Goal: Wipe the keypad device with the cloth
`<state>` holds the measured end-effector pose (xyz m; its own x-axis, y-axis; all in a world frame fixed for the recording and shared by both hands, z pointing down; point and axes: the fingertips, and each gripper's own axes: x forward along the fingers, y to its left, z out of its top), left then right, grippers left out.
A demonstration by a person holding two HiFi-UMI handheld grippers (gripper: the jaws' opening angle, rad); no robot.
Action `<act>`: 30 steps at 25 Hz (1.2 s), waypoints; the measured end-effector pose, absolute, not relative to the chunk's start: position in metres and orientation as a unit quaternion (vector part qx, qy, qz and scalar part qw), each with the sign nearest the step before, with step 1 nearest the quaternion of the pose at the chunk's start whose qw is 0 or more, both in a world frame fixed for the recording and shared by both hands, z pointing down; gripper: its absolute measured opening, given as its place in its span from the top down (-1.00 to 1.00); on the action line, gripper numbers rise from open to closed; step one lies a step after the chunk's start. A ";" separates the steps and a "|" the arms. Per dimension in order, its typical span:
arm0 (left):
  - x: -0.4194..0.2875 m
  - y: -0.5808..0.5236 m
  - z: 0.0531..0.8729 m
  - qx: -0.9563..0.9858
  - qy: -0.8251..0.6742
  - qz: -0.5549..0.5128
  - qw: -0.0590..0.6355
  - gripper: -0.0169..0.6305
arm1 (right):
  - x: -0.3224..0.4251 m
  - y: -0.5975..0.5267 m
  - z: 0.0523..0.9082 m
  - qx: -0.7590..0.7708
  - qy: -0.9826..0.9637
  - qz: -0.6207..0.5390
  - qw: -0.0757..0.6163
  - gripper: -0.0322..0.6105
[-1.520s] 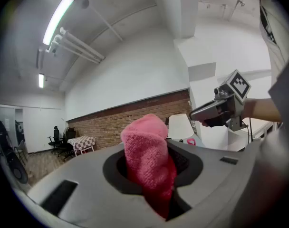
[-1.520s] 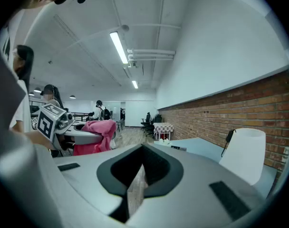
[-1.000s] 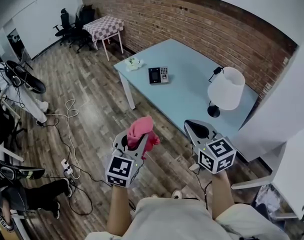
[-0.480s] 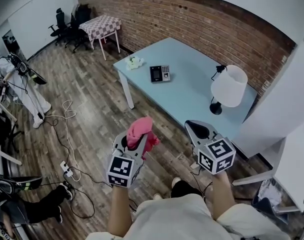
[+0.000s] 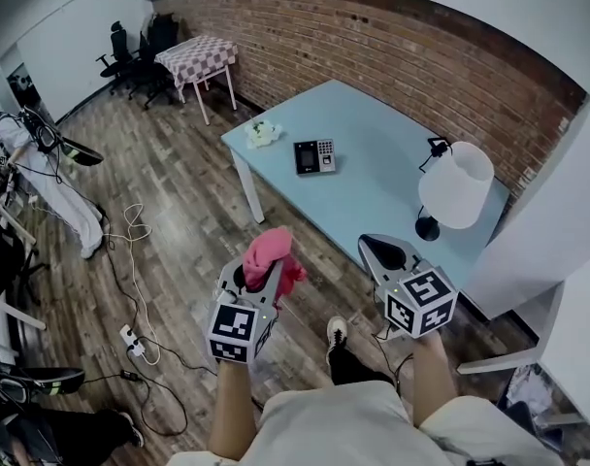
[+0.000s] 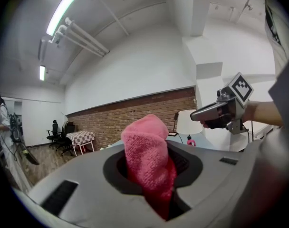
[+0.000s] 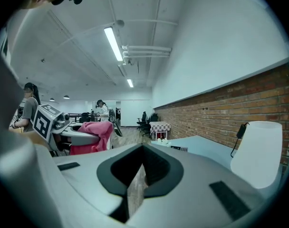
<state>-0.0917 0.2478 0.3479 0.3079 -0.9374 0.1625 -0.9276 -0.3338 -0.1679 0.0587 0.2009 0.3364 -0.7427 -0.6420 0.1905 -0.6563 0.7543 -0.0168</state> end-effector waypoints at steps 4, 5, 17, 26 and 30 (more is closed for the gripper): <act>-0.092 0.202 0.347 -0.807 0.579 -0.113 0.021 0.55 | 0.057 0.150 0.336 0.347 -0.933 0.048 0.079 0.84; -0.092 0.191 0.346 -0.807 0.580 -0.111 0.019 0.55 | 0.056 0.137 0.336 0.347 -0.933 0.050 0.079 0.84; -0.103 0.079 0.351 -0.795 0.596 -0.112 -0.008 0.55 | 0.052 0.021 0.342 0.349 -0.930 0.063 0.091 0.84; -0.104 0.005 0.361 -0.786 0.606 -0.116 -0.020 0.55 | 0.054 -0.048 0.349 0.341 -0.932 0.069 0.099 0.84; -0.104 -0.023 0.364 -0.780 0.614 -0.123 -0.019 0.55 | 0.052 -0.069 0.351 0.331 -0.935 0.076 0.101 0.84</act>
<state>-0.1041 -0.0233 0.3639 0.2168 -0.9521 0.2155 -0.9616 -0.2463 -0.1208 0.0519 -0.0692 0.3512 -0.7605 -0.6036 0.2393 -0.6344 0.7693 -0.0756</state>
